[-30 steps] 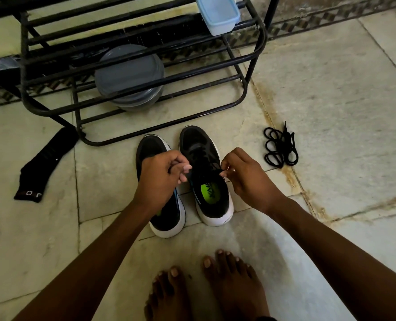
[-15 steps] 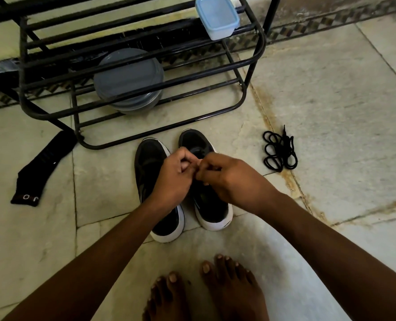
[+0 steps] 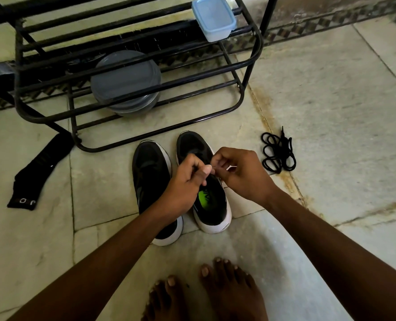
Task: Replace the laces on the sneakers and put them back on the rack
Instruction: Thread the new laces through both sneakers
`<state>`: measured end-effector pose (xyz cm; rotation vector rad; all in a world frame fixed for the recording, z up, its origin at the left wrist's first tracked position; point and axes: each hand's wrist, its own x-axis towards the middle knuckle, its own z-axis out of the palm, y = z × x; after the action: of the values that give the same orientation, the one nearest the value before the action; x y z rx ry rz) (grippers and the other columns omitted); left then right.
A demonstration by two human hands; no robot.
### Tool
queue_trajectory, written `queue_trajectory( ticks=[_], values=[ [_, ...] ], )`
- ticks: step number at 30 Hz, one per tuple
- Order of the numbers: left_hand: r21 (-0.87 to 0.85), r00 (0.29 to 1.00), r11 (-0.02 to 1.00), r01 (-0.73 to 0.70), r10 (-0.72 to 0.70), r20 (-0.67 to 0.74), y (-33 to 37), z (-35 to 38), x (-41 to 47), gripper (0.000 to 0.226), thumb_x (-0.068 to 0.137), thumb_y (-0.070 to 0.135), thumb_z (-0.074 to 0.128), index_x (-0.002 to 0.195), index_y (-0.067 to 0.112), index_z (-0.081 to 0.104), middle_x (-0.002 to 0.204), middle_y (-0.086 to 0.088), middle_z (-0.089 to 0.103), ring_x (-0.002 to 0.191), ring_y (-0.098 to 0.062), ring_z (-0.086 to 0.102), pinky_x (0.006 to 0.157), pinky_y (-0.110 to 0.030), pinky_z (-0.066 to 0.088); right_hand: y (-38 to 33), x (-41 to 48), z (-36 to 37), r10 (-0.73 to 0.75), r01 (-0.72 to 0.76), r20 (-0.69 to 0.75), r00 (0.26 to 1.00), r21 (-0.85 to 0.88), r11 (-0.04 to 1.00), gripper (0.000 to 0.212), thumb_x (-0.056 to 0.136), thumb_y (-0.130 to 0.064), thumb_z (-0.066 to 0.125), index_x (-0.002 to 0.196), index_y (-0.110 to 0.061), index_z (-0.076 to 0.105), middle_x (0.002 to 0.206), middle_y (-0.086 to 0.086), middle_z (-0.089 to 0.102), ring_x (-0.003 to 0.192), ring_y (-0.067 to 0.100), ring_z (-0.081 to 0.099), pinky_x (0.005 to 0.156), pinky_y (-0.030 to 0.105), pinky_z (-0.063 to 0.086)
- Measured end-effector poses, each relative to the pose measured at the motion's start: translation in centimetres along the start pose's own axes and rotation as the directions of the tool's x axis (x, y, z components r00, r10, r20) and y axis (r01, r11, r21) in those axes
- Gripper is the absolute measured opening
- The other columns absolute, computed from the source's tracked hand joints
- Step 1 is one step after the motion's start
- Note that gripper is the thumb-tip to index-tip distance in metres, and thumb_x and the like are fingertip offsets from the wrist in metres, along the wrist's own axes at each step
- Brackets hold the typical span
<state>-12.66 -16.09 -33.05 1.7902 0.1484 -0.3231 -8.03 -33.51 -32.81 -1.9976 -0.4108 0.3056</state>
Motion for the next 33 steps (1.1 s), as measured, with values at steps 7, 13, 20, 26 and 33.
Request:
queue_trajectory(
  ticks=[7,13,20,26,33],
  values=[
    [0.003,0.990,0.995,-0.102,0.102,-0.099,-0.2,-0.4,-0.4,0.009,0.092,0.007,0.073,0.087,0.007,0.065,0.083,-0.001,0.073,0.084,-0.022,0.072,0.082,-0.042,0.059,0.4,0.0,-0.2,0.019,-0.046,0.131,0.991,0.208,0.977,0.027,0.095,0.004,0.063,0.114,-0.013,0.071,0.091,0.008,0.069,0.078,0.023,0.073,0.066,0.036,0.063],
    [0.054,0.969,0.993,-0.105,0.115,-0.221,-0.3,-0.8,-0.6,0.014,0.077,0.002,0.086,0.079,0.014,0.078,0.078,0.005,0.077,0.074,-0.017,0.076,0.078,-0.043,0.064,0.9,0.0,-0.2,0.058,-0.098,0.147,0.987,0.279,0.955,0.027,0.092,0.008,0.067,0.109,-0.010,0.076,0.096,0.008,0.073,0.082,0.024,0.076,0.073,0.038,0.064],
    [0.152,0.929,0.974,-0.168,0.208,-0.307,-0.5,-0.5,-0.7,0.029,0.076,0.000,0.086,0.082,0.015,0.063,0.093,0.004,0.074,0.085,-0.008,0.076,0.075,-0.027,0.062,0.8,0.3,0.1,0.094,-0.107,0.066,0.993,0.239,0.965,0.010,0.086,0.000,0.078,0.092,-0.008,0.077,0.081,0.004,0.076,0.067,0.018,0.076,0.065,0.025,0.061],
    [-0.052,0.952,0.990,-0.133,0.113,-0.285,-0.5,-0.8,-0.8,0.012,0.106,0.007,0.051,0.113,0.011,0.059,0.099,-0.007,0.076,0.082,-0.025,0.077,0.072,-0.038,0.063,1.7,0.1,1.1,-0.045,0.045,-0.064,0.997,-0.008,0.999,0.012,0.083,-0.005,0.080,0.093,-0.012,0.079,0.082,0.001,0.072,0.068,0.013,0.071,0.065,0.039,0.061],
    [-0.135,0.979,0.991,0.021,-0.048,-0.197,-0.6,-1.1,-0.1,0.023,0.094,-0.004,0.067,0.113,0.009,0.071,0.102,-0.011,0.076,0.090,-0.026,0.077,0.076,-0.032,0.062,1.4,-0.3,1.3,-0.124,0.121,-0.084,0.989,-0.038,0.992,0.014,0.085,-0.006,0.078,0.095,-0.014,0.079,0.085,-0.002,0.071,0.075,0.009,0.068,0.066,0.012,0.048]
  ],
)
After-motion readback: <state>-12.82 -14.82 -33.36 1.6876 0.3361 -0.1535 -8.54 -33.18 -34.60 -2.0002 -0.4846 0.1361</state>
